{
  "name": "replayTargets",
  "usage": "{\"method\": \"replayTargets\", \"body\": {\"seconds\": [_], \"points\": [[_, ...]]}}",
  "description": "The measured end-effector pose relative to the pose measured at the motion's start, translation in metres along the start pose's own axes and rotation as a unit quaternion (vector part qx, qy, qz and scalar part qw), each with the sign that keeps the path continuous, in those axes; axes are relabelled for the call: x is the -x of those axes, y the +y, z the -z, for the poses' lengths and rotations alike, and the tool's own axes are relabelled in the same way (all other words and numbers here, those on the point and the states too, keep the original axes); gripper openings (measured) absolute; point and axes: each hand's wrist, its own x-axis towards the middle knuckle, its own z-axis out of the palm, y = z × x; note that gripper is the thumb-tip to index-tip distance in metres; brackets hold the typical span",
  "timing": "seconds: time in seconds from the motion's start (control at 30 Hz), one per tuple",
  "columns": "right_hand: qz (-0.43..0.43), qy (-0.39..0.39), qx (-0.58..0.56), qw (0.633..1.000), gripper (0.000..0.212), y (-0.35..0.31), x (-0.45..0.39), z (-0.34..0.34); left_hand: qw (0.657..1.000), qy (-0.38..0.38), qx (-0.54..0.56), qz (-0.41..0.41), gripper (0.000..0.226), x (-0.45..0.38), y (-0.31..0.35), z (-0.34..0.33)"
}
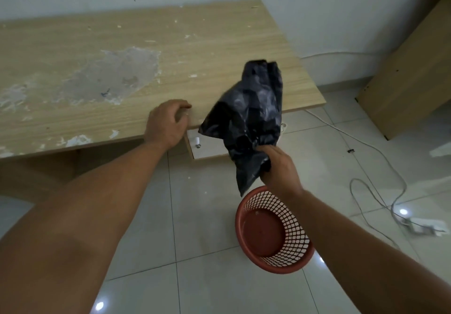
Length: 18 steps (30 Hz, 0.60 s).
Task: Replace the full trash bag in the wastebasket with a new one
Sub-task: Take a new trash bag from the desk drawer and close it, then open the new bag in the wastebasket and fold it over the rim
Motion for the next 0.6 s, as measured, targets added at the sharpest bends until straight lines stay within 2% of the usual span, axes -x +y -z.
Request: {"method": "replayTargets", "body": {"seconds": [0.1,0.17,0.23,0.3,0.33,0.4,0.47,0.5,0.53,0.6], "points": [[-0.107,0.007,-0.112,0.988,0.04,0.005,0.041,-0.003,0.998,0.024,0.05,-0.031,0.04,0.042,0.037,-0.033],[-0.152,0.008,-0.163,0.975,0.038,0.008,0.067,-0.001,0.99,0.01,0.136,-0.031,0.039,0.074,0.06,-0.061],[-0.177,-0.002,-0.199,0.964,0.03,0.013,0.089,0.002,0.967,-0.029,0.252,0.026,0.04,0.101,0.078,-0.085],[-0.205,-0.006,-0.21,0.956,0.03,0.021,0.106,0.005,0.932,-0.06,0.321,0.159,0.043,0.124,0.09,-0.112],[-0.231,-0.006,-0.208,0.951,0.035,0.027,0.114,0.005,0.9,-0.085,0.344,0.255,0.044,0.134,0.095,-0.123],[-0.287,0.001,-0.209,0.935,0.037,0.037,0.127,0.003,0.787,-0.174,0.413,0.424,0.046,0.153,0.106,-0.141],[-0.318,0.002,-0.227,0.92,0.031,0.05,0.142,0.0,0.684,-0.265,0.479,0.482,0.055,0.174,0.11,-0.157],[-0.327,-0.011,-0.246,0.912,0.032,0.057,0.149,-0.001,0.654,-0.294,0.5,0.486,0.057,0.182,0.111,-0.167],[-0.335,-0.032,-0.277,0.9,0.037,0.064,0.156,-0.002,0.639,-0.305,0.511,0.487,0.056,0.19,0.11,-0.178],[-0.361,-0.066,-0.379,0.849,0.048,0.078,0.168,-0.006,0.633,-0.305,0.517,0.489,0.046,0.206,0.113,-0.196]]}}
